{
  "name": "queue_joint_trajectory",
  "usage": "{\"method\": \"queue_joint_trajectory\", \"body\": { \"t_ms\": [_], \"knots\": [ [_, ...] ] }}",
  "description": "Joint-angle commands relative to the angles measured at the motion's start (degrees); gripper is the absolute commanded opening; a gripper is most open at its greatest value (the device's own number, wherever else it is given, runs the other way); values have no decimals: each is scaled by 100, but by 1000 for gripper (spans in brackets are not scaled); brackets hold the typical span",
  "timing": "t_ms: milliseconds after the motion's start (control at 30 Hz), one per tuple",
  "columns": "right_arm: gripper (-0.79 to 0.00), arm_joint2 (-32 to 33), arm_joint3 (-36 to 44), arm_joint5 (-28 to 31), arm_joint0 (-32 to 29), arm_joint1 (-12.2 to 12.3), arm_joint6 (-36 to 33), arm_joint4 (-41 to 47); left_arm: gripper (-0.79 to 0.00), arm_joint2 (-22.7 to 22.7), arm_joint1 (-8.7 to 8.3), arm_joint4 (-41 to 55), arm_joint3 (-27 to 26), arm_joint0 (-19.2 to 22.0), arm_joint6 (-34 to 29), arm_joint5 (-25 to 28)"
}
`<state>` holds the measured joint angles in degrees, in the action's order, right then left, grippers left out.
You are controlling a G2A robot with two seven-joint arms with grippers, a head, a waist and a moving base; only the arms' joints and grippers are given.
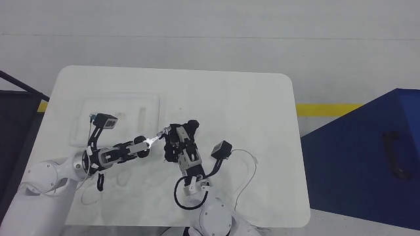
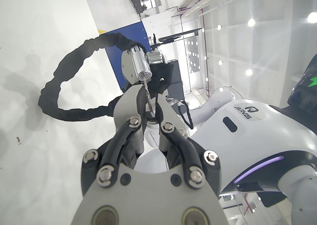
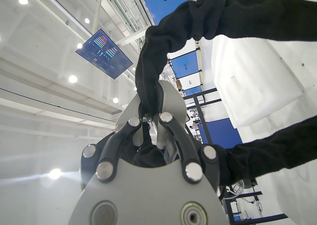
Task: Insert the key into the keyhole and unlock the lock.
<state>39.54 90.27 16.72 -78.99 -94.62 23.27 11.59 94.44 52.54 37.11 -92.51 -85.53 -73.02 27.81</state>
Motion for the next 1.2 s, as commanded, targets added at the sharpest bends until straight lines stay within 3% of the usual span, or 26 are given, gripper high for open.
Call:
{"method": "queue_joint_trajectory", "body": {
  "t_ms": [0,167,400,933,1167],
  "knots": [
    [-785,-21,-34,-4,28,-13,3,5,-782,-1,-2,-13,18,14,-18,-3],
    [-785,-47,-76,19,68,-33,22,26,-785,68,-10,-593,-21,2,235,265],
    [-785,-50,-91,21,95,-53,34,96,-785,146,13,-1577,-386,-259,1005,1063],
    [-785,-55,-85,-52,111,-55,-42,156,-785,141,14,-1556,-398,-268,1012,1084],
    [-785,91,133,-25,-27,-10,-97,71,-785,166,24,-2221,-679,-517,1443,1308]
  ]
}}
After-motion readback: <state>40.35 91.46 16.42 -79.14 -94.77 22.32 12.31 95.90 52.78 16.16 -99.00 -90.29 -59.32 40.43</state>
